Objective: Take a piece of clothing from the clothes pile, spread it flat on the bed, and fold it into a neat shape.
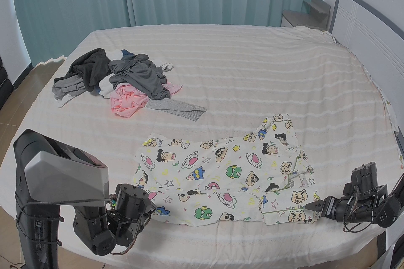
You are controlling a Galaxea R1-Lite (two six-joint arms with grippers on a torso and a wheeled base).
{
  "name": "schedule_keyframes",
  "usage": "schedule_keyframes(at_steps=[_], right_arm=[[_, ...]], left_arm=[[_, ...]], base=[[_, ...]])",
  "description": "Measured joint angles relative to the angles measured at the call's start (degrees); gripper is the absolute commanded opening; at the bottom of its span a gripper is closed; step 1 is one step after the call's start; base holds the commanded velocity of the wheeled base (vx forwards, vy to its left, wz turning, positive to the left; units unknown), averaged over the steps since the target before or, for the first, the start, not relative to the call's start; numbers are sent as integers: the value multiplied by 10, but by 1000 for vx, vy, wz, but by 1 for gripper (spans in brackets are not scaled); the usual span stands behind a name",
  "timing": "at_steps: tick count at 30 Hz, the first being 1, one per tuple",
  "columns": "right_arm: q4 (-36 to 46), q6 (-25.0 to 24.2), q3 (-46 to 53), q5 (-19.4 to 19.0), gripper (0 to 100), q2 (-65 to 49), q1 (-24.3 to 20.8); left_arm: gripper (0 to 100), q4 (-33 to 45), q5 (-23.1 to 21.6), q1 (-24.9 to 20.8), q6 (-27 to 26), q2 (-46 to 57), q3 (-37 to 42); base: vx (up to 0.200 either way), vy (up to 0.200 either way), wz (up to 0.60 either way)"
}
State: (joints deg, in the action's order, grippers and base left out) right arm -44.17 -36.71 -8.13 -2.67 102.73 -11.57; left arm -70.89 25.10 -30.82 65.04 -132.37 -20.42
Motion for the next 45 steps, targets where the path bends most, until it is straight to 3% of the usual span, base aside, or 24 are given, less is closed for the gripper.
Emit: schedule_keyframes(at_steps=[6, 12, 17, 30, 45], right_arm=[[0, 87, -10, -10, 100, 30, 37], [0, 227, -32, -89, 100, 58, 98], [3, 303, -69, -146, 100, 95, 138], [26, 325, -160, -267, 100, 186, 173], [27, 400, -187, -288, 100, 233, 208]], left_arm=[[0, -22, 2, -1, -1, -7, 15], [0, -42, 2, -1, -1, -10, 27], [0, -48, 1, -2, -2, -12, 31], [0, -51, -1, -3, -2, -13, 35], [0, -56, -2, -3, -2, -14, 40]], base=[[0, 0, 0], [0, 0, 0], [0, 0, 0], [0, 0, 0], [0, 0, 0]])
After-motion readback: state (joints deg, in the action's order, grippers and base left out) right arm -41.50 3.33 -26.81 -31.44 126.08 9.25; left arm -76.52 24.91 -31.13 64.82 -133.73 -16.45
